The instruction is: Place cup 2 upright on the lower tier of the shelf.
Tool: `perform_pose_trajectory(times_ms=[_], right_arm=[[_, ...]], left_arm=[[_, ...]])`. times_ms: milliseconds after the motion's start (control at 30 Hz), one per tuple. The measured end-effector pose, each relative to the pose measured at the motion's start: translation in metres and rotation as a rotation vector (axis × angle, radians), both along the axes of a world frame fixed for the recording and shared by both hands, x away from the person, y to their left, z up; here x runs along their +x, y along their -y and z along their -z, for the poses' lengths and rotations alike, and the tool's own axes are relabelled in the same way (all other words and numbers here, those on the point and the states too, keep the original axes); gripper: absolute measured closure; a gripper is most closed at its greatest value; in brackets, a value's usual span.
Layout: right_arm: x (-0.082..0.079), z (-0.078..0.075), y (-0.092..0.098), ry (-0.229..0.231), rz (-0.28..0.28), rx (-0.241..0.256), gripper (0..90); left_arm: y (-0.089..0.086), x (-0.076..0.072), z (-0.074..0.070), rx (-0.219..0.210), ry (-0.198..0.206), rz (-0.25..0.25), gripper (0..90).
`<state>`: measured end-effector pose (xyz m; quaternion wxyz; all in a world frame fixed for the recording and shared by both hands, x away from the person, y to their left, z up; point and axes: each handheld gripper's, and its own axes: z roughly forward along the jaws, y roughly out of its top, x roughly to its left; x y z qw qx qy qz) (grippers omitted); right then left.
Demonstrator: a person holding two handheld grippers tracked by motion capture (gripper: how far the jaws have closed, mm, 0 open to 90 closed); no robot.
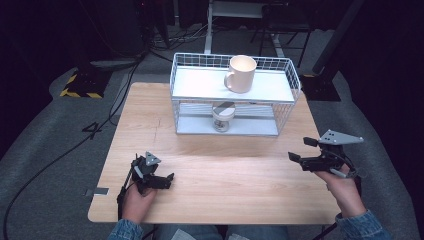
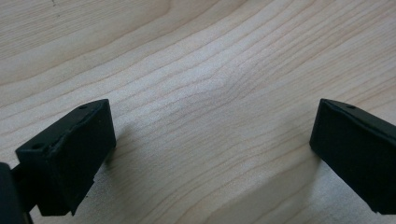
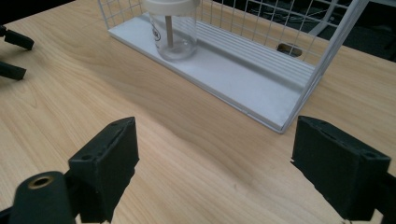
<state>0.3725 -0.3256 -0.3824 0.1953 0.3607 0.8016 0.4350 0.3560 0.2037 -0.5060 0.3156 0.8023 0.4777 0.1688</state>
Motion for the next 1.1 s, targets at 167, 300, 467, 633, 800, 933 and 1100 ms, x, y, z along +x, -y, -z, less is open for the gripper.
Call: perform_pose_trajectory(times_ms=[167, 300, 467, 633, 800, 933, 1100], right_arm=[[-0.014, 0.017, -0.002, 0.013, 0.018, 0.026, 14.6], [-0.020, 0.028, -0.005, 0.004, 0.043, 0.030, 14.7], [-0.025, 0.047, -0.010, -0.022, 0.049, 0.058, 14.8], [-0.024, 0.064, -0.012, -0.054, 0.068, 0.052, 14.8], [-0.023, 0.081, -0.015, -0.082, 0.078, 0.067, 14.9], [-0.024, 0.091, -0.021, -0.098, 0.076, 0.043, 14.9], [-0.021, 0.099, -0.026, -0.098, 0.085, -0.022, 14.9]], left_arm=[[0.000, 0.000, 0.000, 0.001, 0.000, 0.001, 0.7], [0.000, 0.000, 0.000, 0.001, 0.000, 0.001, 0.7], [0.000, 0.000, 0.000, 0.001, 0.000, 0.001, 0.7], [0.000, 0.000, 0.000, 0.001, 0.000, 0.001, 0.7], [0.000, 0.000, 0.000, 0.001, 0.000, 0.000, 0.7], [0.000, 0.000, 0.000, 0.002, 0.000, -0.001, 0.7], [0.000, 0.000, 0.000, 0.002, 0.000, -0.001, 0.7]])
